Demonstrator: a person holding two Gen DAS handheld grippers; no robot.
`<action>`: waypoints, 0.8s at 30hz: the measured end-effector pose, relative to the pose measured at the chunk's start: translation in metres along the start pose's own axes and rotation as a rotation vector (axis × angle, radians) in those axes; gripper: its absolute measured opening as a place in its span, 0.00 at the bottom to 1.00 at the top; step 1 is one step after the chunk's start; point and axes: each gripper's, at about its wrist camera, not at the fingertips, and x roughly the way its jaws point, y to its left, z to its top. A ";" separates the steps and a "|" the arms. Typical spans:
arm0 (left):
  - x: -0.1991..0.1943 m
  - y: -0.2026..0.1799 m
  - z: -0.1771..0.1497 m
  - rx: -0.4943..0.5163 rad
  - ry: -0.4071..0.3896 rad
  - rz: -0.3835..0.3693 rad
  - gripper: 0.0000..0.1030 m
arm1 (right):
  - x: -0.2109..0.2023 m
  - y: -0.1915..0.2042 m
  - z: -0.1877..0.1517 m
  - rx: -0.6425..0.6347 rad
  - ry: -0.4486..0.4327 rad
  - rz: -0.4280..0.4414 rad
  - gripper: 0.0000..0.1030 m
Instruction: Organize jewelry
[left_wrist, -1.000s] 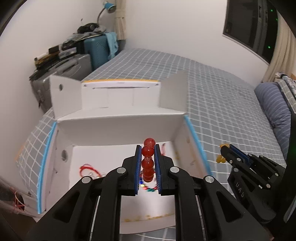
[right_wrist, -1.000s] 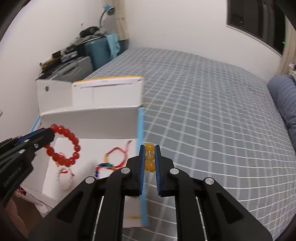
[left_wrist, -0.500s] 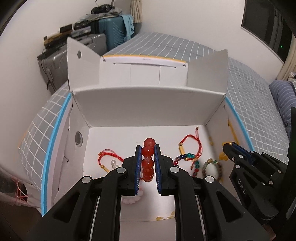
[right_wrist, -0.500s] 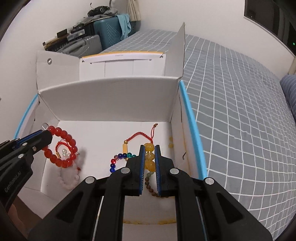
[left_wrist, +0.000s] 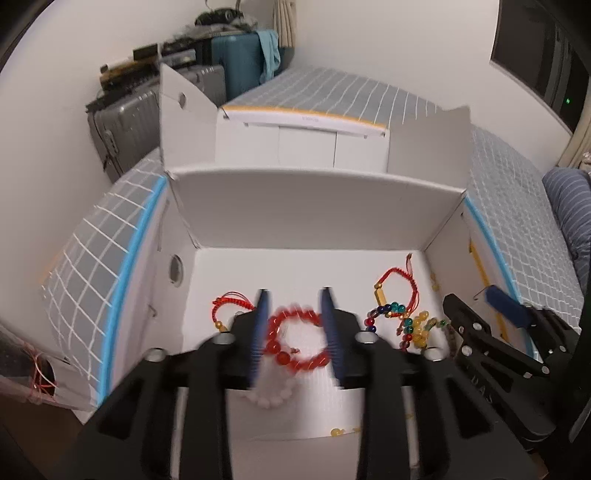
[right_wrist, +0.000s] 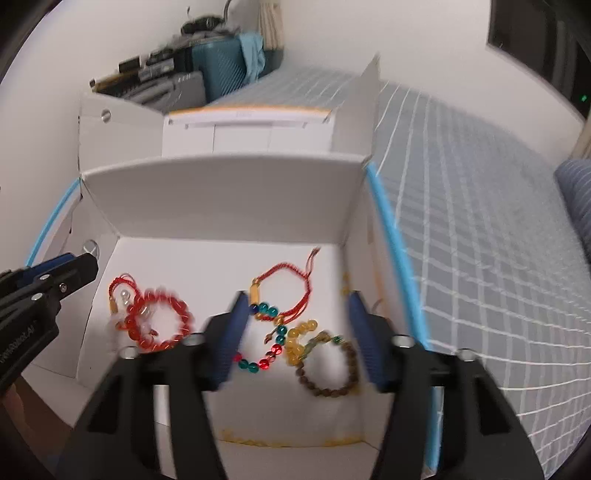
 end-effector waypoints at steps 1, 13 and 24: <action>-0.007 0.001 -0.001 -0.002 -0.017 0.005 0.51 | -0.008 -0.001 -0.002 0.003 -0.024 -0.003 0.65; -0.081 0.006 -0.042 0.019 -0.191 0.051 0.92 | -0.094 -0.020 -0.049 0.070 -0.178 -0.054 0.93; -0.092 0.017 -0.094 0.001 -0.170 0.018 0.94 | -0.116 -0.019 -0.076 0.051 -0.179 -0.003 0.93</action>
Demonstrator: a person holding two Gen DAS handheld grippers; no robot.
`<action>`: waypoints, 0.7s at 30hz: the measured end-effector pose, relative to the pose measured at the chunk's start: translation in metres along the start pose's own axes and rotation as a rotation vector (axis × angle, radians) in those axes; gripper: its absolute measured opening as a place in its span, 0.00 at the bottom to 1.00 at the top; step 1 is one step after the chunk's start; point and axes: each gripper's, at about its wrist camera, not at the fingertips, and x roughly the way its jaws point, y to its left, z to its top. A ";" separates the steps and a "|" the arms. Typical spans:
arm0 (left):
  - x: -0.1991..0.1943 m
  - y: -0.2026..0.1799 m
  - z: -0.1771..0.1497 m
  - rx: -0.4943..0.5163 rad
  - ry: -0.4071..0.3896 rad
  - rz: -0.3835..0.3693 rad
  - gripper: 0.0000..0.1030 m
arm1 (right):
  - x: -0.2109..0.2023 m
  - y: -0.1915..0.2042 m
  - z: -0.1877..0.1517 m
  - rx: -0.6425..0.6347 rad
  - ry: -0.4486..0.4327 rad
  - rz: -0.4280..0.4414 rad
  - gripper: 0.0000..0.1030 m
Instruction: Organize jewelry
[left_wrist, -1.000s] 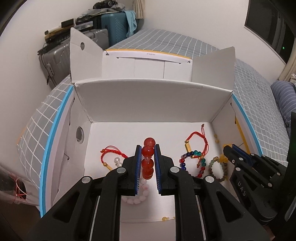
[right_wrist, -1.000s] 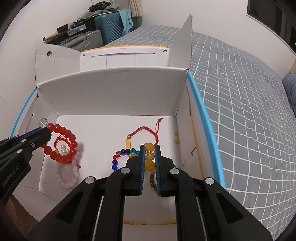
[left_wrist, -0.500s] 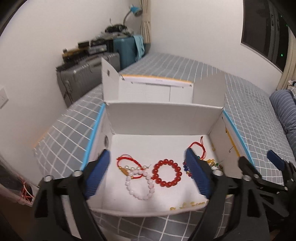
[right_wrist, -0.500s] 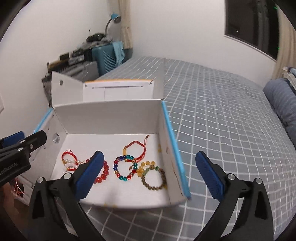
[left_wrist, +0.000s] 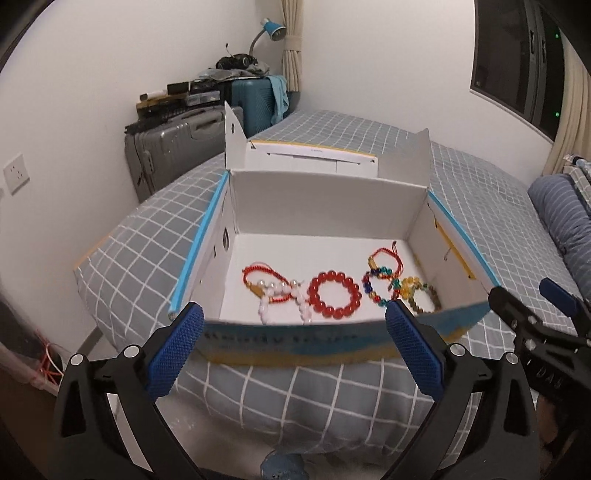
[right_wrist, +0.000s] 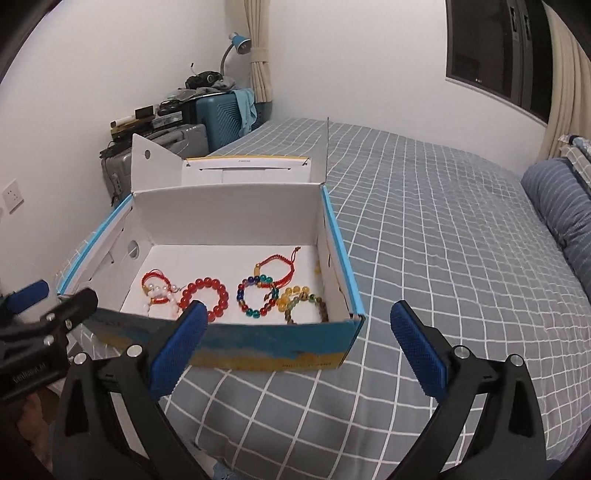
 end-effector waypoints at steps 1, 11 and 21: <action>0.001 0.001 -0.003 0.000 0.004 0.001 0.94 | 0.000 -0.001 -0.001 0.004 0.006 0.023 0.93; 0.005 0.001 -0.011 0.016 0.023 0.003 0.94 | 0.005 0.005 -0.007 -0.002 0.021 0.025 0.93; 0.004 0.001 -0.012 0.017 0.020 0.001 0.94 | 0.005 0.007 -0.008 -0.008 0.018 0.037 0.93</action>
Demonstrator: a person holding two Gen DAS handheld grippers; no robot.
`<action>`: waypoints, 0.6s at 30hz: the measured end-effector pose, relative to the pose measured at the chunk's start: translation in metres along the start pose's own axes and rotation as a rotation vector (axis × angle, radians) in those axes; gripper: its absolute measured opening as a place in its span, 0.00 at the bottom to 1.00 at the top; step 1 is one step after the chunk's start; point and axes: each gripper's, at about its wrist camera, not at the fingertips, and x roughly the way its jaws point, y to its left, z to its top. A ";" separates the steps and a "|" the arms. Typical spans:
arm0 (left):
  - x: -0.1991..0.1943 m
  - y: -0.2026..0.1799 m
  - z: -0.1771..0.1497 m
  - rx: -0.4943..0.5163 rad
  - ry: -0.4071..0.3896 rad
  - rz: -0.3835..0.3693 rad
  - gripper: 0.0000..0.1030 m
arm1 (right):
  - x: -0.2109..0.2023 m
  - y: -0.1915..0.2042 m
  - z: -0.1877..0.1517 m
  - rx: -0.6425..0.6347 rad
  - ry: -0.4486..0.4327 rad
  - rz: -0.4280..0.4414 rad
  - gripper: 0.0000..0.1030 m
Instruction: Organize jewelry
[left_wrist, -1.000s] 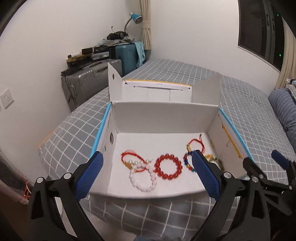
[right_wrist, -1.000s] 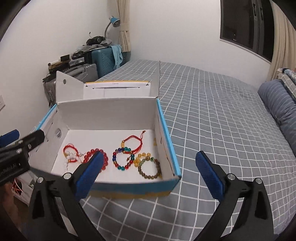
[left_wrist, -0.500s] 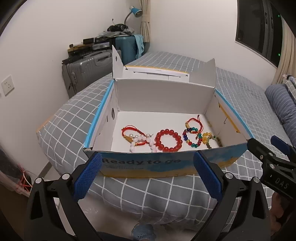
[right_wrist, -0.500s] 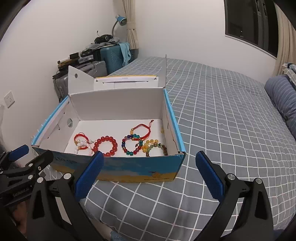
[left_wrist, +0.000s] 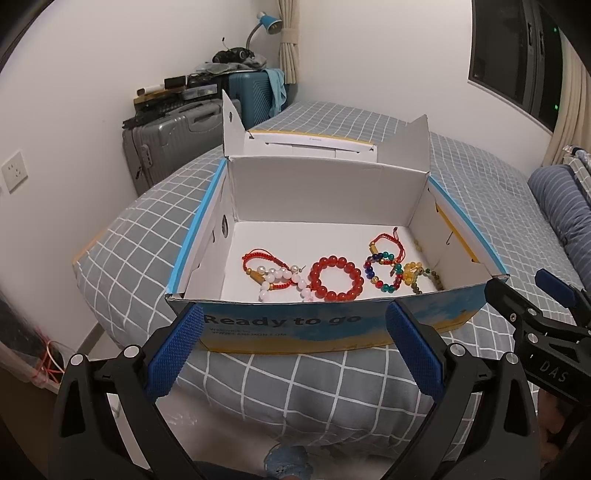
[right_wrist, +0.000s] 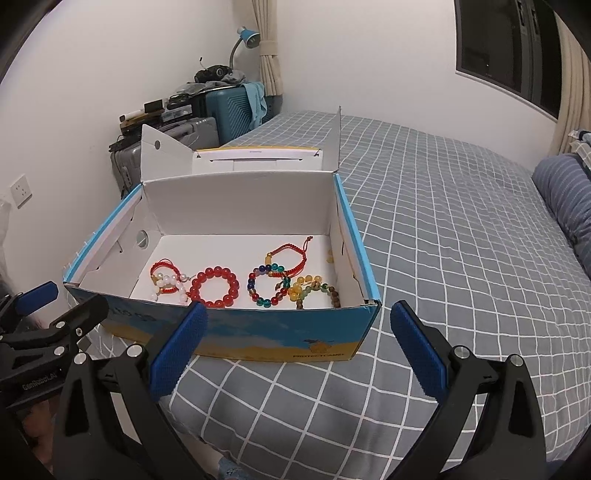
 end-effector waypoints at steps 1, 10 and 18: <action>0.000 0.000 0.000 -0.001 0.000 -0.001 0.94 | -0.001 -0.001 0.000 0.000 0.000 0.000 0.93; 0.000 -0.003 0.001 0.011 -0.001 -0.001 0.94 | -0.002 0.000 0.000 -0.004 -0.001 -0.001 0.93; -0.001 -0.003 0.001 0.015 0.002 -0.009 0.94 | -0.002 0.001 0.000 -0.005 -0.001 0.001 0.93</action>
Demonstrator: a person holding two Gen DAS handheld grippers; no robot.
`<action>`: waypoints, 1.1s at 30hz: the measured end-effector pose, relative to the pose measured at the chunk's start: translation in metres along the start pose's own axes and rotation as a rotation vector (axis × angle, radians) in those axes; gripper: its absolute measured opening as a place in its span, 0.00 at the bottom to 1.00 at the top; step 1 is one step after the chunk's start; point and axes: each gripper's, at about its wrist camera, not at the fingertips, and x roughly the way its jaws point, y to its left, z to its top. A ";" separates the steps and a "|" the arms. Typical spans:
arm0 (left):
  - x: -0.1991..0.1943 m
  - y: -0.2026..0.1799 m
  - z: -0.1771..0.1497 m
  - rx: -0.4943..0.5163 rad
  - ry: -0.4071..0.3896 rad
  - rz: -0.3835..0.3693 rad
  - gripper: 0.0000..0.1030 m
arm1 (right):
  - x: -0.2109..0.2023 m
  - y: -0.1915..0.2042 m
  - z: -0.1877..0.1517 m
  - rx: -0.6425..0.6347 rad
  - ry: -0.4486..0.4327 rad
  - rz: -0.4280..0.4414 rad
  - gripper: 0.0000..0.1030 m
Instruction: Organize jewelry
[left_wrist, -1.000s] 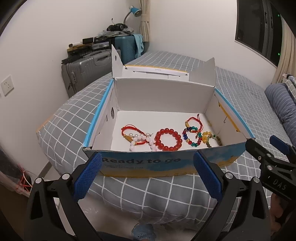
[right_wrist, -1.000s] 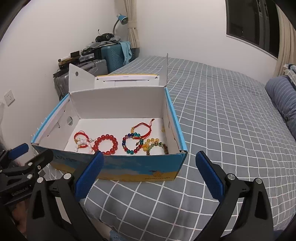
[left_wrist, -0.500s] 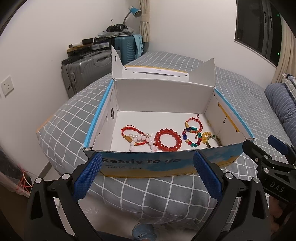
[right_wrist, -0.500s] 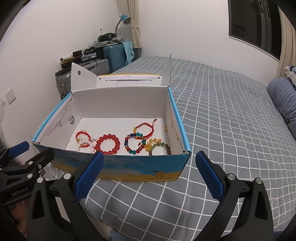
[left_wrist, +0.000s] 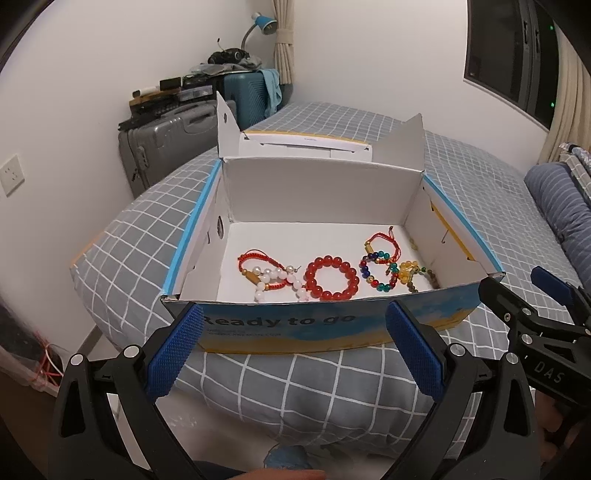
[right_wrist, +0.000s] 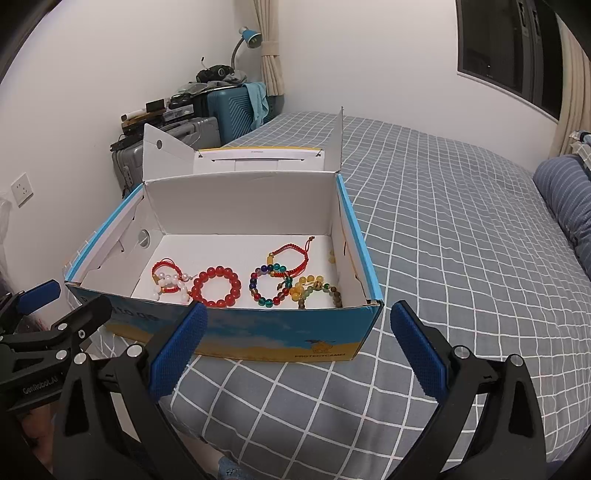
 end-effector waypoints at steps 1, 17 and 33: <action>0.000 0.000 0.000 0.000 0.001 -0.001 0.94 | 0.000 0.000 0.000 -0.001 -0.001 -0.001 0.93; 0.002 -0.002 -0.001 0.007 -0.003 0.005 0.94 | 0.001 0.002 0.000 -0.002 0.003 -0.002 0.93; 0.000 -0.001 -0.001 0.010 -0.011 0.018 0.94 | 0.000 0.005 0.000 0.000 -0.002 -0.003 0.93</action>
